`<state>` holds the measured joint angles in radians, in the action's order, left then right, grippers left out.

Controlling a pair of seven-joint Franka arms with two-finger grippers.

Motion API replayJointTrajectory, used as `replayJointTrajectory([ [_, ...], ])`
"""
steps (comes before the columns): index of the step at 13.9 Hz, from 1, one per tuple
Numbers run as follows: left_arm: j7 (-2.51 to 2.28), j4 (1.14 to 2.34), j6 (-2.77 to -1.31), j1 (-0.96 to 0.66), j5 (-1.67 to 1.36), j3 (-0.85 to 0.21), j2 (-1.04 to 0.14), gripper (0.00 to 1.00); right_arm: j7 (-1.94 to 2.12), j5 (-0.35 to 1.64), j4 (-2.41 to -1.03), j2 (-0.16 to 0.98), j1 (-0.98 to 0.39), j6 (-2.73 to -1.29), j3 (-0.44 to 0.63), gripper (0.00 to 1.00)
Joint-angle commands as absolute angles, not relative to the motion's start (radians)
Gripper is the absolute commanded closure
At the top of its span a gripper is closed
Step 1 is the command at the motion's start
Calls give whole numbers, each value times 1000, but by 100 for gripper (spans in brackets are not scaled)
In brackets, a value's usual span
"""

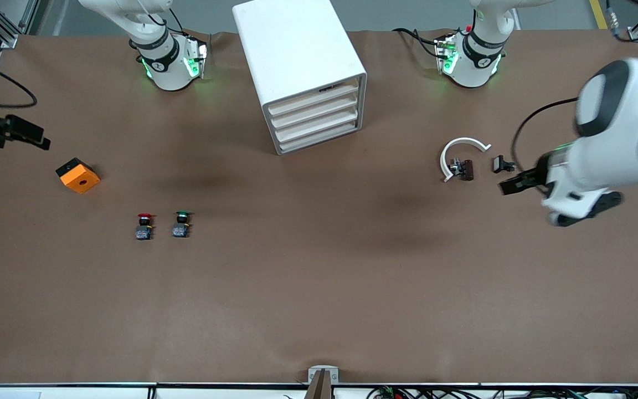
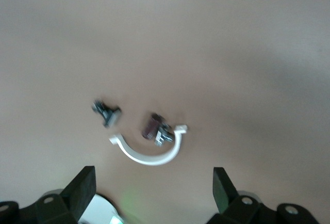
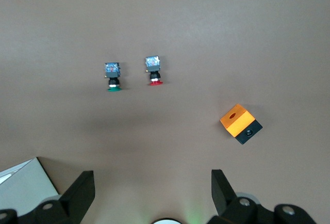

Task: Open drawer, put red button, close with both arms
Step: 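Reach the right gripper to the red button while the left gripper nears the drawer, then grasp the red button with the right gripper while the left gripper grips the drawer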

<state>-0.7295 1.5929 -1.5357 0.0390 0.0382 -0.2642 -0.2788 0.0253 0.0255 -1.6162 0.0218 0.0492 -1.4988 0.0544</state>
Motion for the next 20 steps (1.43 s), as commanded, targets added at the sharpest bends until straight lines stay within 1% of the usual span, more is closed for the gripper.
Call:
replayJointTrajectory([
  [1, -1056, 1565, -1505, -61, 28, -267, -359, 0, 64, 31, -1582, 74, 84, -1491, 46, 0],
  [5, -1443, 1539, -1519, -204, -6, -267, -506, 0, 84, 25, -1582, 121, 89, -1538, 48, 0],
  [6, -1532, 1514, -1522, -227, -18, -267, -544, 0, 86, 35, -1592, 133, 98, -1574, 48, 0],
  [8, -1655, 1503, -1522, -279, -34, -267, -587, 0, 62, 43, -1636, 140, 92, -1626, 46, 0],
  [9, -1690, 1505, -1522, -314, -28, -265, -597, 0, 54, 63, -1679, 140, 98, -1676, 45, 0],
  [10, -1710, 1505, -1522, -342, -20, -259, -600, 0, 57, 83, -1745, 137, 100, -1765, 44, 0],
  [13, -1713, 1509, -1513, -348, -12, -259, -609, 0, 54, 83, -1943, 132, 83, -2042, 43, 0],
  [14, -1721, 1506, -1506, -341, -38, -261, -615, 0, 52, 81, -1974, 140, 69, -2116, 43, 0],
  [15, -1753, 1506, -1502, -333, -136, -258, -627, 0, 54, 75, -1985, 170, 66, -2169, 43, 0],
  [16, -1785, 1508, -1500, -325, -219, -253, -641, 0, 54, 74, -1986, 201, 63, -2202, 43, 0],
  [18, -1840, 1506, -1502, -339, -282, -255, -660, 0, 37, 74, -1993, 248, 35, -2265, 44, 0],
  [20, -1896, 1505, -1502, -360, -343, -256, -682, 0, 29, 55, -2034, 287, 20, -2374, 44, 0],
])
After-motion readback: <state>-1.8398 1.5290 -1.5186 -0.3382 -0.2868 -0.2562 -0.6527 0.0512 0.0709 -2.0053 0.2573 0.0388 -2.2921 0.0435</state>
